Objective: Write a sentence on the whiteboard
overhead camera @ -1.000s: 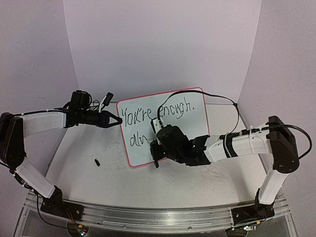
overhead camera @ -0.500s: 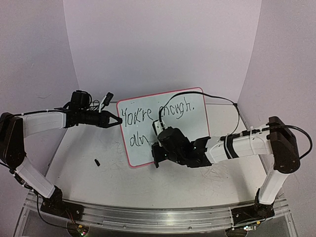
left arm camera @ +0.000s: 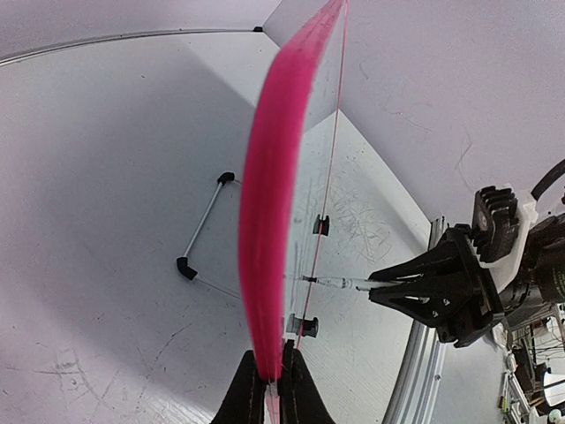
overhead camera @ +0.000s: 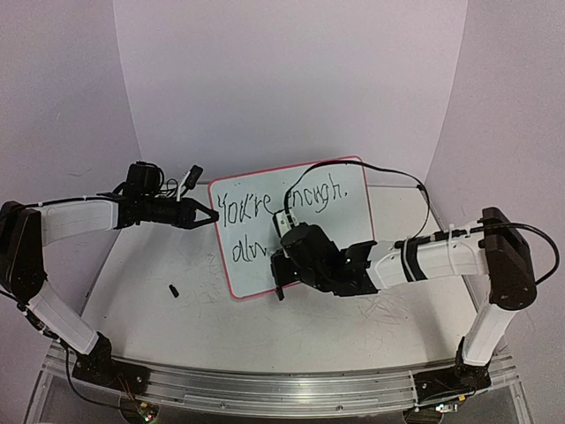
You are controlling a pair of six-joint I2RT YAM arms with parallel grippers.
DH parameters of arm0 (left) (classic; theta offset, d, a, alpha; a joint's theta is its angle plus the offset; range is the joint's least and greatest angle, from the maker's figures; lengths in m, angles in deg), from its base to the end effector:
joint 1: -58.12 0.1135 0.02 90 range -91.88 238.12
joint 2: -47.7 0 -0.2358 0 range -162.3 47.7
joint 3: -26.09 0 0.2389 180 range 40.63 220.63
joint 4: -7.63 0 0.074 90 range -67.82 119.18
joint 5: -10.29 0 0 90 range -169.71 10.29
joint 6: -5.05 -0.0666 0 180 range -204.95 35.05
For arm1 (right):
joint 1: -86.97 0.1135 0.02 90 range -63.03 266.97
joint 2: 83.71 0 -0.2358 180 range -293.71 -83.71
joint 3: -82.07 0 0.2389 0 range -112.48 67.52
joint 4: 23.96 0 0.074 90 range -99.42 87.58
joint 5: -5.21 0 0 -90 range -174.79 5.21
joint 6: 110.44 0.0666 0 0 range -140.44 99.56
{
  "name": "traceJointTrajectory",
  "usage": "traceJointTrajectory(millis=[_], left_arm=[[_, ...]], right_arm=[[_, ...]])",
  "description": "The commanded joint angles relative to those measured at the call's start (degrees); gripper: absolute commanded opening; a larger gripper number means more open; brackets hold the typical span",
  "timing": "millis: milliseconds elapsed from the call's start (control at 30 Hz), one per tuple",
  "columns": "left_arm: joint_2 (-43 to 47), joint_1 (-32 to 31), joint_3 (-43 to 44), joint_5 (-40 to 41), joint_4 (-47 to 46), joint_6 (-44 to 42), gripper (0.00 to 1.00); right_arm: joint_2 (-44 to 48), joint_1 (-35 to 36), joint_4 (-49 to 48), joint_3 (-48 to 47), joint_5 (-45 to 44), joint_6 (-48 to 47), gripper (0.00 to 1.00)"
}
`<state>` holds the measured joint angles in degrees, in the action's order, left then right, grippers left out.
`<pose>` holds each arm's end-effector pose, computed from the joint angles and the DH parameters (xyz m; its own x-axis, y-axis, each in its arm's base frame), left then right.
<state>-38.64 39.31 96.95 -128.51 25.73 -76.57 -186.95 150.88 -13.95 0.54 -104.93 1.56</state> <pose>0.2994 -0.1549 0.2199 -0.6354 0.1150 -0.7636 0.7208 0.4429 -0.5331 0.2018 0.3600 0.1829 -0.4820 -0.1846 -0.8565 -0.5757 0.8036 0.1508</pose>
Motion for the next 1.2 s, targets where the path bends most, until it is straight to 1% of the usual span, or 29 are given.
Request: traceJointTrajectory(millis=[0,233,433,533,1167], left_arm=[[-0.34,-1.08,1.91,-0.65,0.25,-2.48,0.0],[-0.31,-1.06,1.95,-0.62,0.19,-2.57,0.0],[-0.47,-1.06,1.94,-0.68,0.27,-2.57,0.0],[-0.49,-1.06,1.98,-0.66,0.28,-2.52,0.0],[-0.22,-1.06,1.9,-0.7,0.31,-2.58,0.0]], right_arm=[[0.4,-1.61,-0.64,-3.43,-3.83,-1.56,0.0],[0.68,-2.04,-0.66,-3.18,-2.85,-1.7,0.0],[6.7,-1.34,-2.66,2.89,0.32,-0.97,0.0],[7.24,-1.36,-3.36,5.26,0.71,0.73,0.0],[3.17,-2.13,-3.46,1.11,-3.3,1.2,0.0]])
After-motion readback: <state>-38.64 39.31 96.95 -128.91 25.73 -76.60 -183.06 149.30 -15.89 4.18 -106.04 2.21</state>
